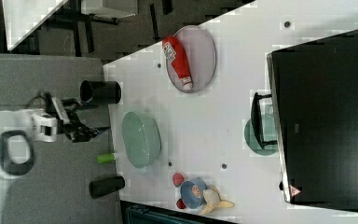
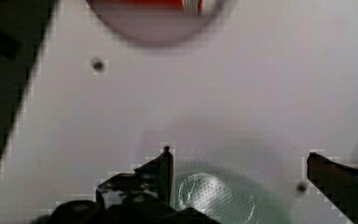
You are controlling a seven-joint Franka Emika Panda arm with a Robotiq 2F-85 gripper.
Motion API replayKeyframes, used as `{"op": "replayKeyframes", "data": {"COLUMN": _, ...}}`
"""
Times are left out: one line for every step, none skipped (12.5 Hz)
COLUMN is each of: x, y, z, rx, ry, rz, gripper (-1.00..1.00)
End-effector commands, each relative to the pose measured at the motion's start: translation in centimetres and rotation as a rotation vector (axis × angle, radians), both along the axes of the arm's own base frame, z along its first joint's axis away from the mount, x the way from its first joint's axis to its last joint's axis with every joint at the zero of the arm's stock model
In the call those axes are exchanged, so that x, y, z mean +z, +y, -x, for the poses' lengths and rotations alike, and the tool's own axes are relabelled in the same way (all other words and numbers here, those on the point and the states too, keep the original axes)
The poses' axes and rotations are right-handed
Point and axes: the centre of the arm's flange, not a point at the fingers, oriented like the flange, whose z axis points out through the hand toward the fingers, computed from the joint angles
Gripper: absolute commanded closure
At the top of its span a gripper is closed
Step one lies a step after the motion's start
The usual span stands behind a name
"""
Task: Drag strainer right to left.
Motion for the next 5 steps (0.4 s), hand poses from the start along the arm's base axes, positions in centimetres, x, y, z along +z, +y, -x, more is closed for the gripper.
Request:
{"op": "replayKeyframes", "data": {"x": 3.7, "y": -14.2, "z": 0.4, "rx": 0.217, "ry": 0.003, "rz": 0.093, "gripper": -1.0}}
{"op": "replayKeyframes", "data": {"x": 4.6, "y": -17.2, "z": 1.3, "rx": 0.261, "ry": 0.02, "rz": 0.121, "gripper": -1.0}}
{"op": "replayKeyframes", "data": {"x": 5.4, "y": -19.8, "z": 1.9, "rx": 0.272, "ry": 0.017, "rz": 0.139, "gripper": -1.0}}
{"op": "replayKeyframes", "data": {"x": 6.1, "y": -21.5, "z": 2.3, "rx": 0.248, "ry": 0.005, "rz": 0.128, "gripper": -1.0}}
{"op": "replayKeyframes", "data": {"x": 6.6, "y": -22.7, "z": 2.7, "rx": 0.229, "ry": -0.003, "rz": 0.119, "gripper": -1.0}}
